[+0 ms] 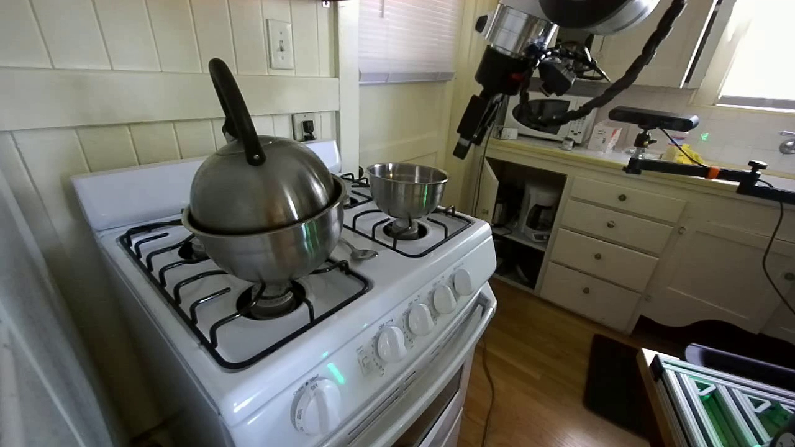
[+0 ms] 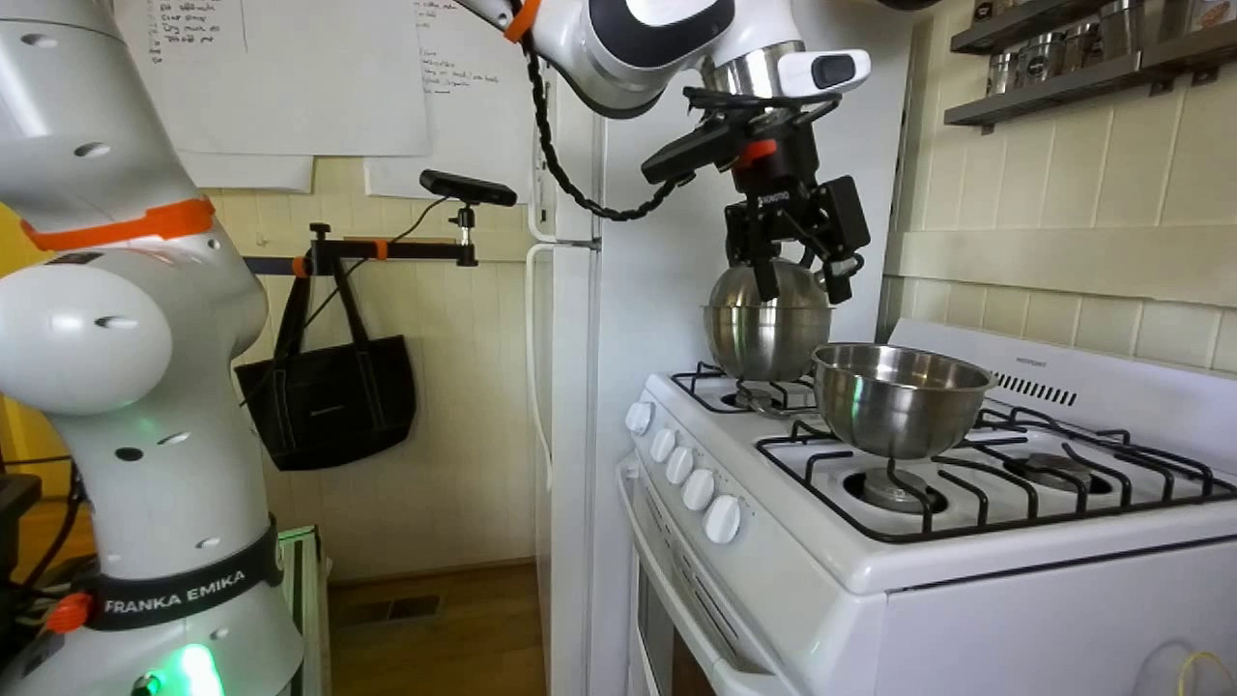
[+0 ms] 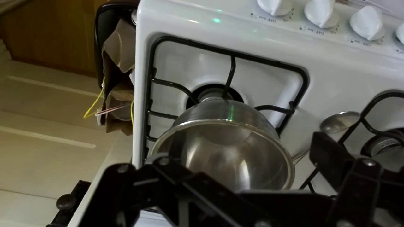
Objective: Move the silver bowl forward, then place the spoon inside it
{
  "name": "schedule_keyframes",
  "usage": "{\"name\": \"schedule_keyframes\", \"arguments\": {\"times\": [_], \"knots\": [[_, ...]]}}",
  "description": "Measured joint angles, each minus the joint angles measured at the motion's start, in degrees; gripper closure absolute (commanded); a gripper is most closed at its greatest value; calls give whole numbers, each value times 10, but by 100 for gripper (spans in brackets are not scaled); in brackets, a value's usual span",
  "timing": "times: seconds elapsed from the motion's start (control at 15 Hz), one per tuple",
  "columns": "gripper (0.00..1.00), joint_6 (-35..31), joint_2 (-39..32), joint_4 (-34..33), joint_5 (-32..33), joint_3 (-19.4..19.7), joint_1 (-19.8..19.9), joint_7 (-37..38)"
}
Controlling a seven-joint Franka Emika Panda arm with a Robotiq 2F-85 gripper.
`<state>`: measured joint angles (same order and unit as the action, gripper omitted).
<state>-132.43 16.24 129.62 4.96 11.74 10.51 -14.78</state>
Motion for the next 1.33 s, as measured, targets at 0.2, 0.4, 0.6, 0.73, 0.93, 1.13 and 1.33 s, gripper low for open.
{"name": "schedule_keyframes", "arguments": {"times": [0.2,0.4,0.6,0.73,0.93,1.13,1.33], "knots": [[0,-5,-1,-1,-1,0,-1,0],[0,-89,-1,-5,0,2,-5,-32],[0,-150,-7,-7,-33,17,-31,-111],[0,-161,-20,-7,-97,35,-65,-180],[0,-161,-39,-7,-167,53,-97,-270],[0,-161,-57,-7,-205,58,-98,-322],[0,-161,-69,-7,-200,56,-91,-337]]}}
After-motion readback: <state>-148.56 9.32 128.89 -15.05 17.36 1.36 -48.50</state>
